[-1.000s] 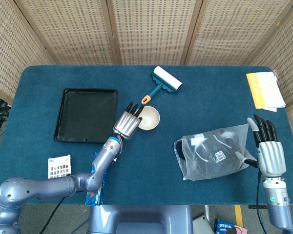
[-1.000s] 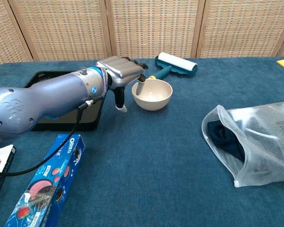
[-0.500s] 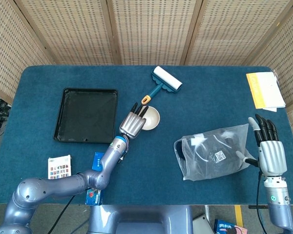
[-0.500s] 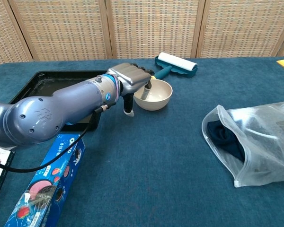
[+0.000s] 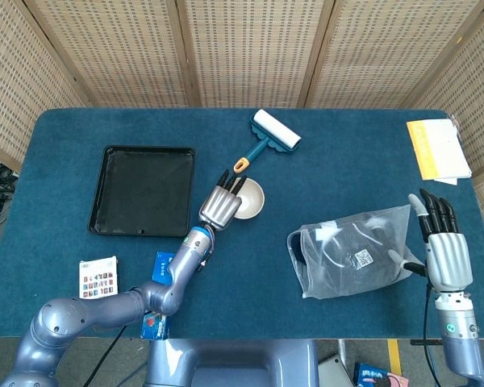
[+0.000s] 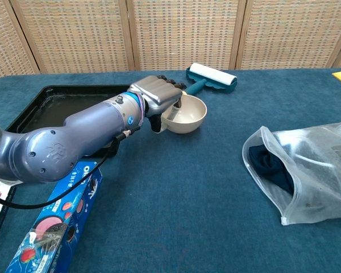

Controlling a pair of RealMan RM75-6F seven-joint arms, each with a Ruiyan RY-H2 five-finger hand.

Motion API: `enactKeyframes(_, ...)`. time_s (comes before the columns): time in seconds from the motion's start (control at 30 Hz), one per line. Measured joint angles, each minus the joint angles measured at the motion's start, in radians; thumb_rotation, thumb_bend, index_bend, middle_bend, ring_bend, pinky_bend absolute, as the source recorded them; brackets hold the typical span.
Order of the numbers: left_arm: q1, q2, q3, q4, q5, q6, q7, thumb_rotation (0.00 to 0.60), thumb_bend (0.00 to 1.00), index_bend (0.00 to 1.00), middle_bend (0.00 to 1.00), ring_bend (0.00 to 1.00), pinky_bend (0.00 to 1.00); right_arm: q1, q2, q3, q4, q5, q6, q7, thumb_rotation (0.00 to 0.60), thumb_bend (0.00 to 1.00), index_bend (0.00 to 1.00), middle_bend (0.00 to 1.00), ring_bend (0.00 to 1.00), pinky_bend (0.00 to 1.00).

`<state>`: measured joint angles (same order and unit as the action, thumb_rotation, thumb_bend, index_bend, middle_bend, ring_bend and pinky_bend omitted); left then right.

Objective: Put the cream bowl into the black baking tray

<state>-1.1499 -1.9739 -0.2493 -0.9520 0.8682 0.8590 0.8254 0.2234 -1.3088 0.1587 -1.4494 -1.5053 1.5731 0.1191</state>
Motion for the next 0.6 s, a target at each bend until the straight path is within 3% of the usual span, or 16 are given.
enactKeyframes(0.3, 0.047, 0.093, 0.007, -0.104, 0.058, 0.084, -0.025, 0.6, 0.46, 0.64, 0.0, 0.0, 0.0, -0.006, 0.007, 0.004, -0.01, -0.01, 0.008, 0.003, 0.6, 0.2, 0.07, 0.0, 0.0, 0.04)
enactKeyframes(0.6, 0.166, 0.263, 0.051, -0.268, 0.092, 0.177, -0.044, 0.6, 0.46, 0.64, 0.0, 0.0, 0.0, -0.013, 0.018, 0.001, -0.036, -0.033, 0.022, -0.006, 0.6, 0.2, 0.07, 0.0, 0.0, 0.04)
